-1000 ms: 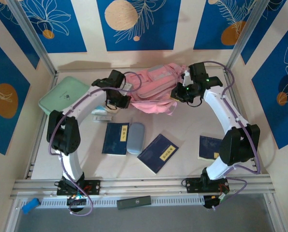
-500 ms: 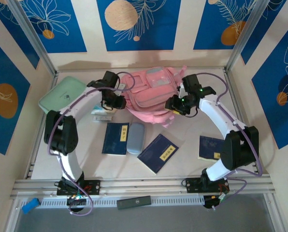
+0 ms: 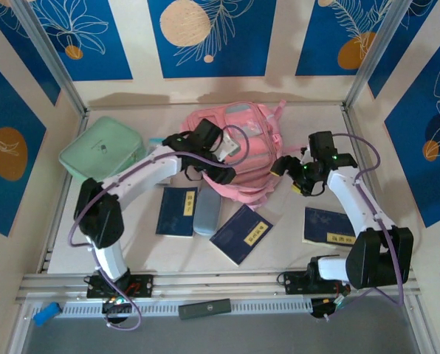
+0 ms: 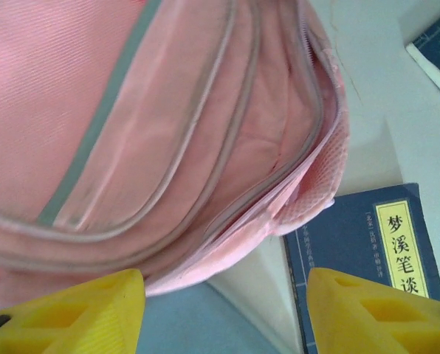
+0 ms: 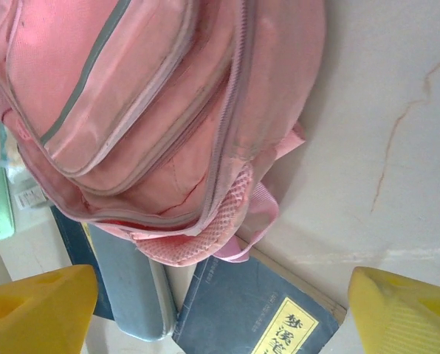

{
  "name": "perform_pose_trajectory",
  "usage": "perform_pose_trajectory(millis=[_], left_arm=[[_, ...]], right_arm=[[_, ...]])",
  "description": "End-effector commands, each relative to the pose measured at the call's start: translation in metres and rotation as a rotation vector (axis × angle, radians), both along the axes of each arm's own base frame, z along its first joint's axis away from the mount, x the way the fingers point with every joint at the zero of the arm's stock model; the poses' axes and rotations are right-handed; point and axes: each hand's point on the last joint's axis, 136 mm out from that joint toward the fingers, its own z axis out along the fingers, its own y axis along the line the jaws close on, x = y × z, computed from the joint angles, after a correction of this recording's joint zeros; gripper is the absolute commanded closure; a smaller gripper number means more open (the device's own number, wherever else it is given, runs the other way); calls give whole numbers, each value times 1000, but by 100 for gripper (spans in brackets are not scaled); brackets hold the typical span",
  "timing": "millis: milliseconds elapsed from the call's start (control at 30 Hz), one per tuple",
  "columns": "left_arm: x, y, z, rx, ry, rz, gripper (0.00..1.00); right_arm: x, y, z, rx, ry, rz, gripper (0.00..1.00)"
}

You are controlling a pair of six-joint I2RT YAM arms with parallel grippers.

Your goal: Pack the student bag

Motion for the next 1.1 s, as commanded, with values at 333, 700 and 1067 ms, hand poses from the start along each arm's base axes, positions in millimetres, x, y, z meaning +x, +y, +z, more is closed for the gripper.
perform_pose_trajectory(millis=[333, 700, 1067], left_arm=[[24, -32, -37, 87, 8, -99, 37], [-4, -14, 7, -26, 106, 119, 40], [-100, -11, -61, -73, 368, 259, 42]], right_arm=[[-33, 9, -14, 52, 91, 14, 11], [-75, 47, -38, -3, 228, 117, 19], [-151, 69, -88, -9, 371, 85, 27]])
